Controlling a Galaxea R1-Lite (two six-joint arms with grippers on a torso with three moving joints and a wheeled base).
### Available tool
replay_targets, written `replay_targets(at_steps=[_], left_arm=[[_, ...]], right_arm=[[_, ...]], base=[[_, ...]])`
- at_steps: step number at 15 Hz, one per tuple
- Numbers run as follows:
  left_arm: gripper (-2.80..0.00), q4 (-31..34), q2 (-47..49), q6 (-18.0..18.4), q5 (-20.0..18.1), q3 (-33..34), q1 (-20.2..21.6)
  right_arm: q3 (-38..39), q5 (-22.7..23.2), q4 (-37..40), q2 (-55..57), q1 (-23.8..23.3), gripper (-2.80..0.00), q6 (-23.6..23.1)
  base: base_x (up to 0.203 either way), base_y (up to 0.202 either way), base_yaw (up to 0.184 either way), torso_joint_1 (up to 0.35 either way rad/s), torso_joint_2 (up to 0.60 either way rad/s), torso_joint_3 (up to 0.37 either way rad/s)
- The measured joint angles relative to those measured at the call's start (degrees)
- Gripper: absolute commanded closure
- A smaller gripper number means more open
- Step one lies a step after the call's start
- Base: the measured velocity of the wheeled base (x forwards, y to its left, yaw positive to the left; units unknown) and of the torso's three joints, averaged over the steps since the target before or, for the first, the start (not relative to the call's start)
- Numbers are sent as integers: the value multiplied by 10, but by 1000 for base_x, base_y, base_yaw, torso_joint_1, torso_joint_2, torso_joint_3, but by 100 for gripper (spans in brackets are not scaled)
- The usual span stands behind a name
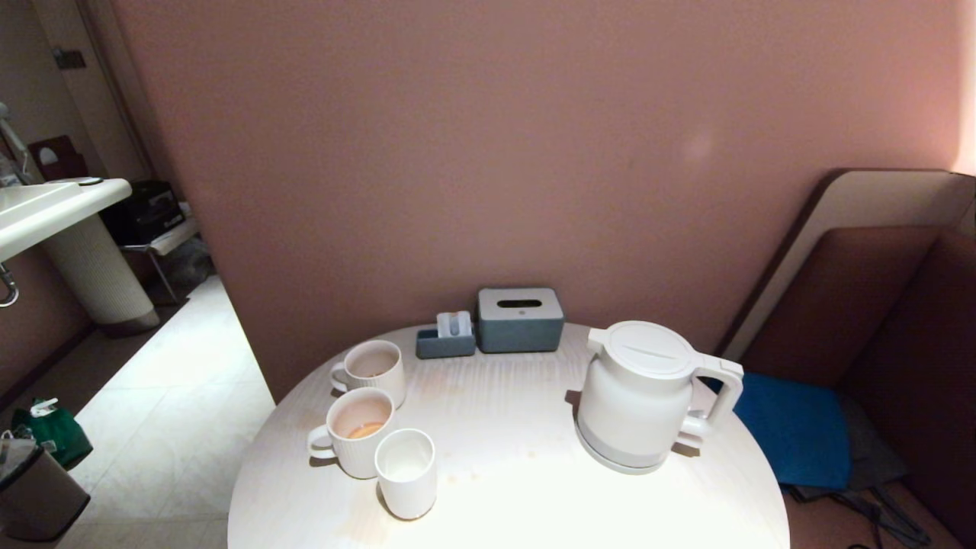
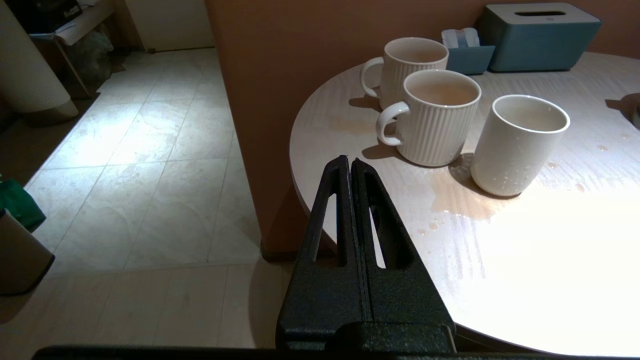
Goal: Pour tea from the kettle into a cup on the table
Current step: Pick up the kettle
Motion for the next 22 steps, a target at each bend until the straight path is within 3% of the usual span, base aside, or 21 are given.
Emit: replay_targets(at_steps=[6,10,17,20,22], left_arm=[[0,0,0,0,0,0,0],[0,0,0,0,0,0,0],[0,0,0,0,0,0,0],[0,0,0,0,0,0,0],[0,0,0,0,1,0,0]], right_arm=[[-1,0,-1,0,0,0,-4],[-107,-1,10,25,0,0,-1],[-414,-12,24,359,0,0,47],[-502,-32,104,504,0,0,52],[-522,-37,159,581,0,0,55]], base=[[0,0,0,0,0,0],[0,0,0,0,0,0],[0,0,0,0,0,0],[0,0,0,0,0,0],[0,0,0,0,0,0]])
